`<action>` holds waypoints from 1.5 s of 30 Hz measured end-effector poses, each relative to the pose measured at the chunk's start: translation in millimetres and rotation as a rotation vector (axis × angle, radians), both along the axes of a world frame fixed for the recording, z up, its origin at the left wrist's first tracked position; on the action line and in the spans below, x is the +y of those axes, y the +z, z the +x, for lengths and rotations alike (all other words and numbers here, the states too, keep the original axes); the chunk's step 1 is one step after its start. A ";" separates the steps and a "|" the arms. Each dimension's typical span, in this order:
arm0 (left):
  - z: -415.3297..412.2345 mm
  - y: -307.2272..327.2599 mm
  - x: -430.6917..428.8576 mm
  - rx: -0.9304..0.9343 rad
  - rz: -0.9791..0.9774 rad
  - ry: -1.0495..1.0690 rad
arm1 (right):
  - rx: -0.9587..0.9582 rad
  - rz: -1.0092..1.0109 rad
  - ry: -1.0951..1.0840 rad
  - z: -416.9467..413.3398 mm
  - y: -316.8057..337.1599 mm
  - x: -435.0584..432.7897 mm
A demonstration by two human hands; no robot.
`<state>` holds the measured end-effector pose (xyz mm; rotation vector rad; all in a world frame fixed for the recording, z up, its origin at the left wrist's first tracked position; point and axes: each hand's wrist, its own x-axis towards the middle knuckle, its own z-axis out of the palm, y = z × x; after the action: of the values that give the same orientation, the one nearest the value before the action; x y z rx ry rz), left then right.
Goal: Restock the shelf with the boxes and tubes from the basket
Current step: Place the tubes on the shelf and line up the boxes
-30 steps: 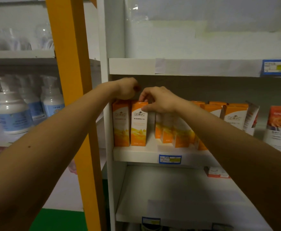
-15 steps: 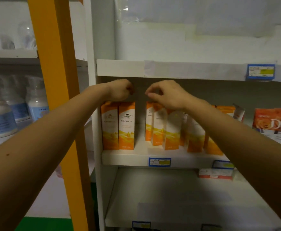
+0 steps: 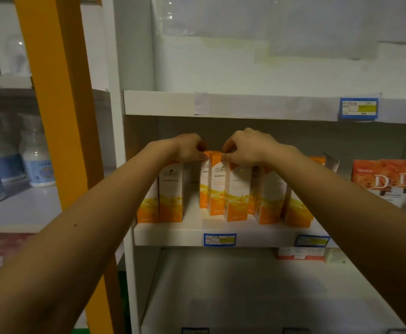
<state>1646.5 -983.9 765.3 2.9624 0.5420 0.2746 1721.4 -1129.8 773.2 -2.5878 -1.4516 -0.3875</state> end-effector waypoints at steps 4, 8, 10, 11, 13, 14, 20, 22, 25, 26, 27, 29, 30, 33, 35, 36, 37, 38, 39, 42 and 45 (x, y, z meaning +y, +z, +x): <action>-0.2 6.7 1.5 0.051 -0.017 0.062 | -0.015 -0.037 -0.022 -4.0 3.7 4.4; -7.1 16.0 5.2 0.114 -0.056 0.125 | -0.067 -0.056 -0.016 -5.6 2.8 10.6; -10.6 19.1 7.1 0.127 -0.075 0.148 | -0.070 -0.065 -0.010 -5.5 1.4 13.5; -12.5 20.0 8.1 0.128 -0.088 0.160 | -0.068 -0.069 -0.007 -5.2 1.0 14.7; -15.4 21.4 10.0 0.132 -0.115 0.174 | -0.062 -0.072 -0.002 -4.1 0.8 16.8; -16.5 21.9 11.3 0.135 -0.130 0.176 | -0.057 -0.074 -0.001 -3.5 0.8 17.7; -20.7 25.9 12.5 0.182 -0.176 0.188 | -0.033 -0.095 0.018 -1.1 -0.6 23.2; -20.6 27.8 9.1 0.220 -0.163 0.197 | -0.030 -0.102 0.031 -0.5 -1.1 25.0; -20.9 29.4 6.5 0.230 -0.151 0.212 | -0.001 -0.122 0.064 0.7 2.1 25.3; -21.5 29.4 6.4 0.218 -0.152 0.219 | 0.013 -0.127 0.074 1.2 4.0 24.3; -22.0 28.9 6.7 0.206 -0.152 0.224 | 0.025 -0.131 0.080 1.5 6.2 22.8; -22.7 27.8 6.8 0.191 -0.150 0.224 | 0.047 -0.138 0.087 2.0 10.3 20.0; -23.0 27.3 6.3 0.186 -0.152 0.218 | 0.055 -0.141 0.091 2.2 12.2 19.1; -23.9 25.8 4.4 0.167 -0.166 0.195 | 0.091 -0.135 0.113 1.5 16.2 19.2; -24.3 24.7 3.7 0.160 -0.161 0.186 | 0.114 -0.116 0.136 1.8 17.2 21.4; -24.6 24.2 3.8 0.157 -0.160 0.183 | 0.122 -0.108 0.148 2.0 16.7 22.7; -25.1 23.5 4.0 0.155 -0.159 0.180 | 0.131 -0.102 0.159 2.0 15.9 23.9; -25.4 22.9 4.2 0.154 -0.157 0.173 | 0.138 -0.099 0.169 2.1 14.9 25.1; -26.1 22.4 4.2 0.150 -0.152 0.167 | 0.142 -0.098 0.181 1.9 14.4 26.1; -27.3 21.7 5.1 0.101 -0.128 0.162 | 0.159 -0.088 0.212 0.7 15.3 27.1; -28.7 23.3 5.0 0.048 -0.117 0.166 | 0.194 -0.065 0.243 -1.0 17.4 26.8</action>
<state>1617.7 -978.9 788.5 2.8209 0.7841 0.1801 1720.4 -1103.0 790.7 -2.3765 -1.7034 -0.0574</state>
